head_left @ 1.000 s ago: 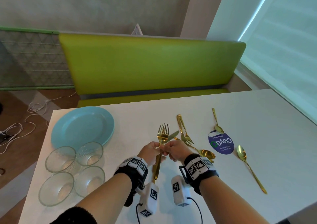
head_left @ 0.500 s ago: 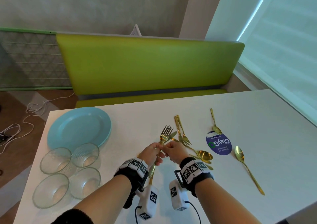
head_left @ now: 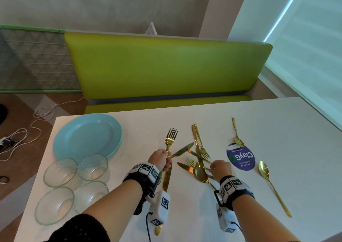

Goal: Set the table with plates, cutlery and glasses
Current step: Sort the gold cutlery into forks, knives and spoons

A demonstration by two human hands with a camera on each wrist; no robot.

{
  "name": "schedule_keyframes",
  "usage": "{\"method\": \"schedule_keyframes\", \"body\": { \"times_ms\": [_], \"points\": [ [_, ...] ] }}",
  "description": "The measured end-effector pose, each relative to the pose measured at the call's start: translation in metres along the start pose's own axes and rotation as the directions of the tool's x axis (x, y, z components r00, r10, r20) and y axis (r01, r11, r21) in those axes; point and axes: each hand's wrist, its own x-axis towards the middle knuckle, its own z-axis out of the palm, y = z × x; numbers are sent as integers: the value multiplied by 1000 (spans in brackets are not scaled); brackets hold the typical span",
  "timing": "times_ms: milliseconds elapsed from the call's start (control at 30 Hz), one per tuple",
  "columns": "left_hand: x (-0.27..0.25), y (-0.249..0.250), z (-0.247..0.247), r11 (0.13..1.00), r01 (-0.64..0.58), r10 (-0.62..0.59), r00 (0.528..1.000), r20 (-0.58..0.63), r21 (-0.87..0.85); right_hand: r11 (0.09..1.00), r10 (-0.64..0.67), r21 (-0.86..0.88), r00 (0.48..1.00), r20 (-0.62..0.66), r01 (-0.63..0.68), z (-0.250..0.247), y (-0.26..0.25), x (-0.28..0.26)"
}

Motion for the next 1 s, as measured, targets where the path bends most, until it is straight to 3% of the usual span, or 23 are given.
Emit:
{"method": "schedule_keyframes", "body": {
  "times_ms": [567,667,767,833,900,1000],
  "points": [
    [13,8,-4,999,38,-38,996,-80,-6,986,-125,-115,992,2,124,-5,-18,-4],
    [11,11,-5,998,51,-53,995,-81,-31,987,-157,-37,987,-31,156,-13,-30,-6],
    [10,11,-6,995,76,-80,995,-55,-70,966,-196,163,979,-52,202,-23,-46,-7],
    [8,12,-4,988,104,-106,994,-14,-116,916,-222,348,975,30,198,-28,-59,-9],
    [7,13,-2,983,126,-126,992,7,-136,841,-241,531,949,201,102,-31,-73,-13],
    [2,17,1,984,129,-127,992,22,-123,810,-281,587,883,375,9,-30,-90,-23]
  ]
}}
